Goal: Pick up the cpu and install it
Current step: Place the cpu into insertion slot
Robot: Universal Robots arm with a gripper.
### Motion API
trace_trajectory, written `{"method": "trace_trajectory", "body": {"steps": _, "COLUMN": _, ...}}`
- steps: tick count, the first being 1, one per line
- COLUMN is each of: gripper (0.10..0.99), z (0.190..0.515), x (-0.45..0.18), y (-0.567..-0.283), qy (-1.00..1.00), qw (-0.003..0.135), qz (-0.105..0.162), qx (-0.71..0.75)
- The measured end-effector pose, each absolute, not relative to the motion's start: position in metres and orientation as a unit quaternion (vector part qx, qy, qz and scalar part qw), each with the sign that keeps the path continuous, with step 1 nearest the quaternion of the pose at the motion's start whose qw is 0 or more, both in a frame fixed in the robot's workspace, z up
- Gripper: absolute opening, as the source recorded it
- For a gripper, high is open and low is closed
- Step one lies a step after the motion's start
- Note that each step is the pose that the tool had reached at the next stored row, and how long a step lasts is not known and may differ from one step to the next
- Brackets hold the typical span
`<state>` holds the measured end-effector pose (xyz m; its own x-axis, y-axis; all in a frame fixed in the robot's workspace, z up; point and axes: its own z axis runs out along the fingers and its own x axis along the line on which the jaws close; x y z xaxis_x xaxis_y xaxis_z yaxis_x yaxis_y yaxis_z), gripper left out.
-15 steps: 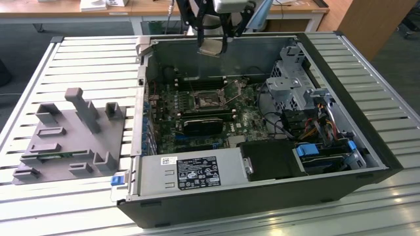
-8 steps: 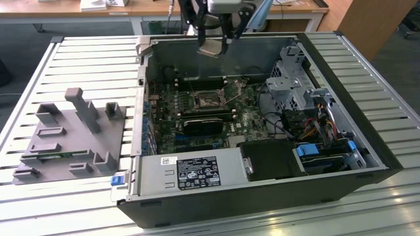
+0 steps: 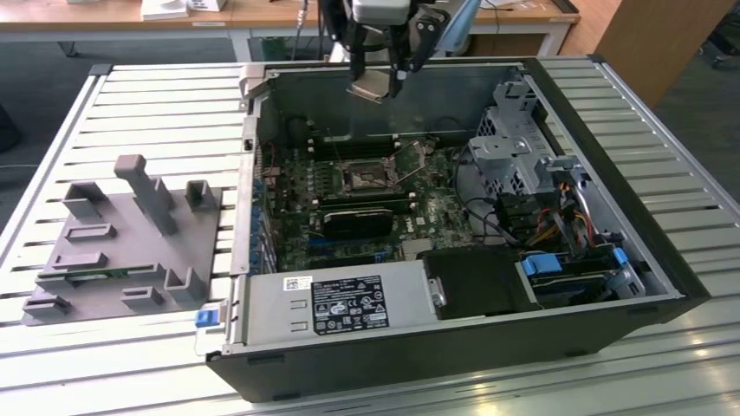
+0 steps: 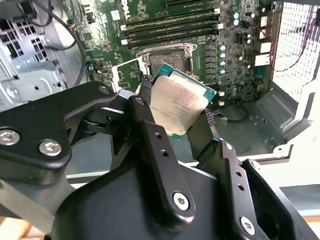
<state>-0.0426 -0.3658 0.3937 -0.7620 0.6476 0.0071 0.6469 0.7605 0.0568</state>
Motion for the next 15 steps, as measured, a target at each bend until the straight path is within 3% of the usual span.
{"method": "trace_trajectory", "body": {"steps": 15, "gripper": 0.541, "z": 0.3924, "x": -0.0426, "y": -0.3657, "qy": 0.897, "qw": 0.009, "qz": 0.027, "qx": 0.441}}
